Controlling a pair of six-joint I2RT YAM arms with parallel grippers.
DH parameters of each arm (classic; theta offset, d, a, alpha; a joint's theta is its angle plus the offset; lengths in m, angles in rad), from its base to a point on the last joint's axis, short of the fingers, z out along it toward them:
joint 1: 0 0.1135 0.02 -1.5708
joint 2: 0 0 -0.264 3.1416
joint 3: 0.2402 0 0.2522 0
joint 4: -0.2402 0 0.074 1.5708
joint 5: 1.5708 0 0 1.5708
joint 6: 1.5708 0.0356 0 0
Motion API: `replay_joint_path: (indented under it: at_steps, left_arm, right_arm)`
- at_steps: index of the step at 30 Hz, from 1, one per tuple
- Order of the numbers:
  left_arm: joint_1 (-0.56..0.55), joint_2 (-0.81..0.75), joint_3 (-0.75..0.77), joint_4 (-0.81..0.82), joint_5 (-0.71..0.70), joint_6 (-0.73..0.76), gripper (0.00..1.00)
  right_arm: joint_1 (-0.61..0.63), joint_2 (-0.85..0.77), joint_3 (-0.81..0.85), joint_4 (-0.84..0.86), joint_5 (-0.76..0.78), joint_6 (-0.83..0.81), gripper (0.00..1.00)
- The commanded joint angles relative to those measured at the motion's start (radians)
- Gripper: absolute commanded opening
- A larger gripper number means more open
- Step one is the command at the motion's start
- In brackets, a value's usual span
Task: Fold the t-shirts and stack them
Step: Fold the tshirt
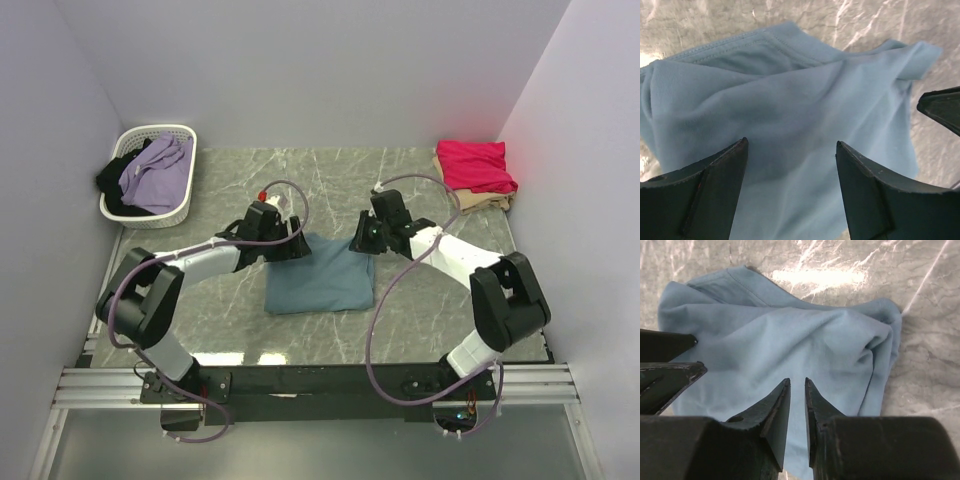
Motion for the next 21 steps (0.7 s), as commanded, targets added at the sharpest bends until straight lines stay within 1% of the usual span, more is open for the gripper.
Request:
replay_joint_path:
  at_steps: [1, 8, 9, 17, 21]
  left_arm:
    - [-0.002, 0.021, 0.019, 0.102, 0.001, 0.029, 0.75]
    - [0.005, 0.054, 0.062, 0.113, -0.063, 0.062, 0.75]
    - [0.007, 0.057, 0.072, 0.111, -0.069, 0.066, 0.75]
    - [0.044, 0.104, 0.09, 0.109, -0.111, 0.1, 0.75]
    - [0.059, 0.132, 0.101, 0.09, -0.161, 0.138, 0.74]
  right_arm:
    - [-0.017, 0.055, 0.07, 0.034, -0.015, -0.035, 0.24]
    - [-0.035, 0.146, 0.084, 0.041, 0.037, -0.052, 0.23]
    - [-0.038, 0.167, 0.088, 0.038, 0.064, -0.056, 0.22]
    - [-0.066, 0.209, 0.101, -0.003, 0.175, -0.076, 0.22]
    - [-0.067, 0.221, 0.125, -0.048, 0.242, -0.093, 0.23]
